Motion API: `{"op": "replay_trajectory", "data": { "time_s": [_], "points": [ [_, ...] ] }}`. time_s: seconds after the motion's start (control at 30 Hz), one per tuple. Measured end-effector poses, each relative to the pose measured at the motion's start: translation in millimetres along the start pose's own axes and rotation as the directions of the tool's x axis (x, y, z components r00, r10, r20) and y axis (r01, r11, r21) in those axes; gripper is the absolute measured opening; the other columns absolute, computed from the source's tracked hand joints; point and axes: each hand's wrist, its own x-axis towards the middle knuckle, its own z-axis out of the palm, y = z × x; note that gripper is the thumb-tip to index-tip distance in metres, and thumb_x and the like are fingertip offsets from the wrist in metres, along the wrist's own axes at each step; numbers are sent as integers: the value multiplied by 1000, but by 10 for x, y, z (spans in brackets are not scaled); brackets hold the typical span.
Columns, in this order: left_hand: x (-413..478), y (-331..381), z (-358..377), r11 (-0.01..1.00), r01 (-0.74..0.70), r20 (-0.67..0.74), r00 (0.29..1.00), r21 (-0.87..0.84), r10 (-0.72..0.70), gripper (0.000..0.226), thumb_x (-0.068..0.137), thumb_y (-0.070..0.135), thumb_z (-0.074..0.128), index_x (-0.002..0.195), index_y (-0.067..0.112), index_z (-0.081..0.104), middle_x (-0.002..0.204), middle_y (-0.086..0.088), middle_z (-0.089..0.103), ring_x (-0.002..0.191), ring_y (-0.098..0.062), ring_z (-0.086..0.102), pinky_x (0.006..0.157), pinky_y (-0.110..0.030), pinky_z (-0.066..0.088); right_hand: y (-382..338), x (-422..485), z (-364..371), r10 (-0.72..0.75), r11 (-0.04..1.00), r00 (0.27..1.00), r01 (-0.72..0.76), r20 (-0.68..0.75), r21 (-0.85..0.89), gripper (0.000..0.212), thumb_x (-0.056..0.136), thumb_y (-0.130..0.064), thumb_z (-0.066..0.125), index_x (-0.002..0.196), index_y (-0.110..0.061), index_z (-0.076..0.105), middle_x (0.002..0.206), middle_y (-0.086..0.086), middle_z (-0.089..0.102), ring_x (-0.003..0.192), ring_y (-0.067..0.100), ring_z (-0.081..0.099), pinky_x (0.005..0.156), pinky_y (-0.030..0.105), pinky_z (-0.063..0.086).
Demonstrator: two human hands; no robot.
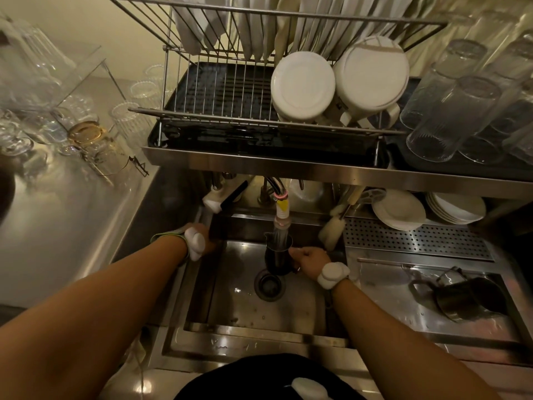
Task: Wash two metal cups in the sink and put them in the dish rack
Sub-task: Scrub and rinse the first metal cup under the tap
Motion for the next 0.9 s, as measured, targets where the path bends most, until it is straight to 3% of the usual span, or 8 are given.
{"op": "replay_trajectory", "data": {
  "time_s": [0.13,0.23,0.33,0.47,0.57,0.73,0.83,0.9],
  "points": [
    [-34,20,-25,999,-2,73,997,-52,6,43,96,38,50,122,6,60,127,-9,62,118,-24,58,92,-26,45,-45,23,-27,77,995,996,-75,-36,61,41,99,-38,60,69,-11,68,67,6,66,67,23,62,75,40,55],
    [-52,22,-83,998,-3,111,994,-66,10,42,90,39,59,117,7,64,122,-9,64,113,-24,61,82,-26,46,-65,30,-18,74,997,997,-74,0,-28,37,99,-30,60,69,-10,67,64,4,65,64,19,60,67,30,51],
    [-19,-13,-83,998,9,144,990,-60,0,35,84,37,65,105,9,69,105,-9,67,104,-24,65,71,-23,42,-98,51,-51,96,994,994,-98,57,39,34,99,-24,62,68,-10,69,60,5,66,61,21,63,69,35,57],
    [13,-67,-55,997,22,182,983,-75,-8,26,74,41,70,78,17,63,88,-2,63,85,-22,65,68,-25,48,-192,20,-65,238,931,969,-248,69,267,25,103,-21,53,89,-2,63,67,9,69,49,20,68,42,24,54],
    [11,-67,-75,994,35,202,979,-99,-14,35,73,40,71,91,11,68,95,-7,68,98,-27,67,72,-27,49,-165,-17,-29,348,792,912,-410,218,452,29,105,-25,45,121,-4,56,93,20,75,66,34,76,61,39,61],
    [45,-70,-77,988,51,214,977,-146,-19,43,76,37,70,103,4,69,110,-12,70,102,-29,66,77,-29,51,-65,-20,50,360,634,835,-546,416,548,26,102,-26,48,120,-10,57,89,14,78,83,32,78,54,28,59],
    [28,-46,-84,985,55,200,980,-162,-22,42,79,36,68,106,4,68,112,-12,69,105,-29,65,73,-25,45,-12,37,120,347,549,822,-568,451,613,35,100,-24,55,132,-11,58,111,19,75,107,34,72,61,29,60],
    [34,-39,-86,985,52,185,983,-163,-21,42,80,35,67,106,3,69,113,-12,69,106,-29,65,71,-23,42,2,75,150,338,509,817,-577,468,639,29,98,-23,57,127,-18,55,123,19,70,111,35,71,64,28,60]
  ]
}}
